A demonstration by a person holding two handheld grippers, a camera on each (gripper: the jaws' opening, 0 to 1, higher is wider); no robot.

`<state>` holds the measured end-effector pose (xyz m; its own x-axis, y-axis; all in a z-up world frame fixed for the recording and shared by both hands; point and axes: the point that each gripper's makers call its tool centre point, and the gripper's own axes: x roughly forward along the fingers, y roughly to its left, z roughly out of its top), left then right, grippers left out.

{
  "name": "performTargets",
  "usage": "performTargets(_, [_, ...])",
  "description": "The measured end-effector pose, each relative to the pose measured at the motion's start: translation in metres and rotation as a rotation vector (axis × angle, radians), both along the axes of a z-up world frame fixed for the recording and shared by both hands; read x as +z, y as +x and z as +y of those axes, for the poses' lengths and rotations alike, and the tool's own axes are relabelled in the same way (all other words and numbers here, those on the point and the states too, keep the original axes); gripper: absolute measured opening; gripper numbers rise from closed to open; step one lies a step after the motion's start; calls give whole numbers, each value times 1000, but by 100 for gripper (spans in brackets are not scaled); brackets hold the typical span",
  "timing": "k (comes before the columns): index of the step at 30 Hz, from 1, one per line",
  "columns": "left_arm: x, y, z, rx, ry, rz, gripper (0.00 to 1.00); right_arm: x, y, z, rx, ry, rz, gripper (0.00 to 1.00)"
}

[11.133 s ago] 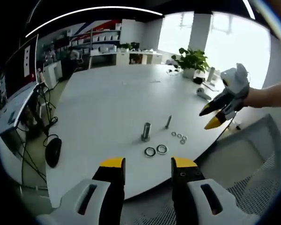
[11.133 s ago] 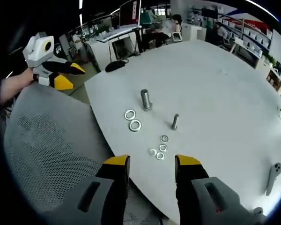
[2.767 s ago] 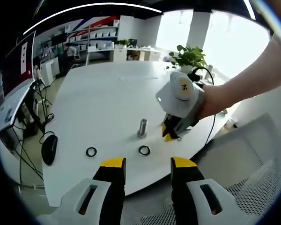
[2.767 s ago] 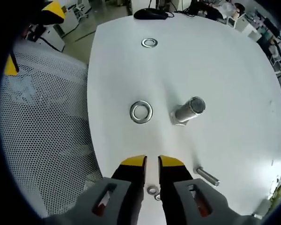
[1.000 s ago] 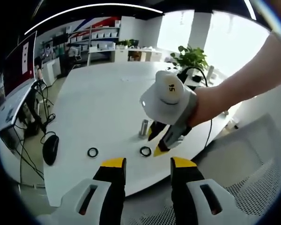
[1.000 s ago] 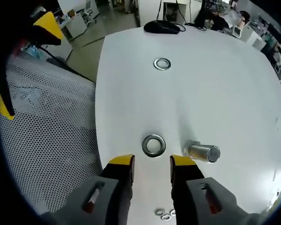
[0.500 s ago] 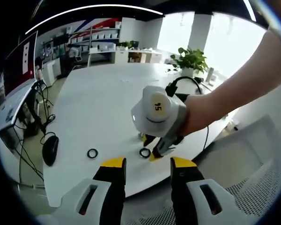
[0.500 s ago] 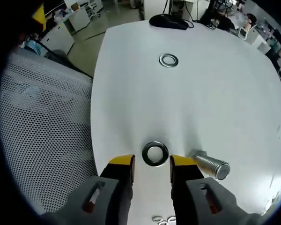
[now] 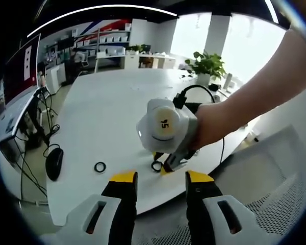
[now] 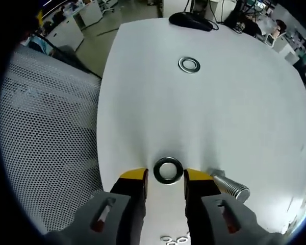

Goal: Place the washer onto the threaded stud by aligning its center hole with the stud, sliding it down to the base, and recovering from edge contact or off-axis alignment until the washer reaches the visible bottom stop.

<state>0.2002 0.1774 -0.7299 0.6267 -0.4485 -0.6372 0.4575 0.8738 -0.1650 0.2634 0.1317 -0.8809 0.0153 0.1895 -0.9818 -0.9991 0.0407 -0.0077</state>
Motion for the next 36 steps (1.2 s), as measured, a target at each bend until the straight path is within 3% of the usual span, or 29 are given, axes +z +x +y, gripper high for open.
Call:
performTargets(7, [0,0,0,0,-1,0,35,1,2,-3,82,-8,3,26])
performTargets(10, [0,0,0,3,-4,-1,35,0,3,-3,90,1,6,25])
performTargets(25, [0,1,1,8,0,-1,35,0,2,-2,115,-99,-11,24])
performTargets(36, [0,1,1,9,-4,4,34,0,3,-3,106,-44,-14,22])
